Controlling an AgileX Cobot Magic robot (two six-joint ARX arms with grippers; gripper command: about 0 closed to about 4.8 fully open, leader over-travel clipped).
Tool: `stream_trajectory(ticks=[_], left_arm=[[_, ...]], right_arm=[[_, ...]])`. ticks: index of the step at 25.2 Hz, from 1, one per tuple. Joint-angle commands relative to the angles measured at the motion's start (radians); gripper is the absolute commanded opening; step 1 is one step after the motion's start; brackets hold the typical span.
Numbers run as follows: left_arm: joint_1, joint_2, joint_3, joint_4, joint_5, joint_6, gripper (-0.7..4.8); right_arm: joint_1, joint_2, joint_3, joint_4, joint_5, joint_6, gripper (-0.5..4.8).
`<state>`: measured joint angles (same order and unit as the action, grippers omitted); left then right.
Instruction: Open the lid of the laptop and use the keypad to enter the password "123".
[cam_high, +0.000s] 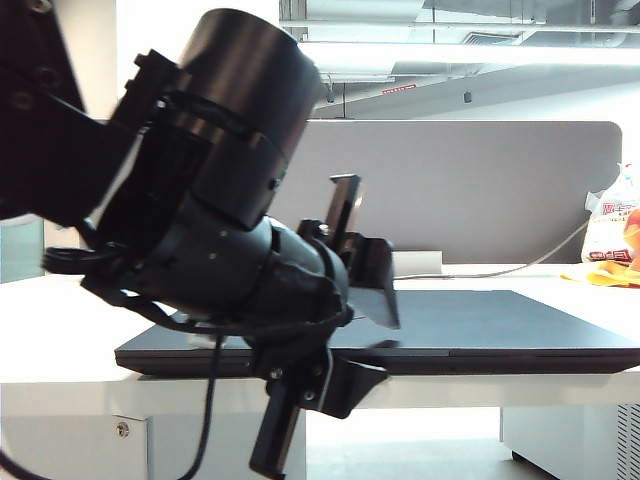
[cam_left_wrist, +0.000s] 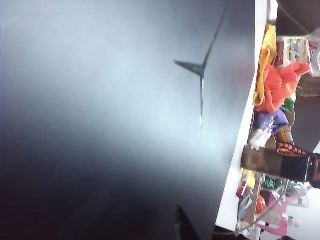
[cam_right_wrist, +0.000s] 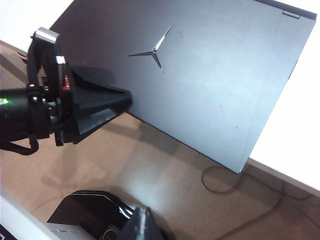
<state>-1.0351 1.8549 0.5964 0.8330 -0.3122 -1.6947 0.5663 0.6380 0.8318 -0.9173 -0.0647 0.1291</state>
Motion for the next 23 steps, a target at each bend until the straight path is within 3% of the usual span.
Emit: stream_trajectory(ticks=[1, 14, 17, 23], left_arm=[[0.005, 0.015, 0.005, 0.033, 0.041, -0.034, 1.1], [0.013, 0.015, 0.005, 0.117, 0.021, 0.079, 0.53], [0.027, 0.013, 0.005, 0.18, 0.026, 0.18, 0.46], [0.068, 0.0, 0.005, 0.204, 0.064, 0.264, 0.21]], right_arm=[[0.002, -0.001, 0.004, 0.014, -0.001, -0.003, -0.05], [0.002, -0.001, 0.004, 0.002, -0.001, -0.003, -0.05], [0.002, -0.001, 0.004, -0.002, -0.001, -0.004, -0.05], [0.002, -0.001, 0.004, -0.021, -0.001, -0.006, -0.05]])
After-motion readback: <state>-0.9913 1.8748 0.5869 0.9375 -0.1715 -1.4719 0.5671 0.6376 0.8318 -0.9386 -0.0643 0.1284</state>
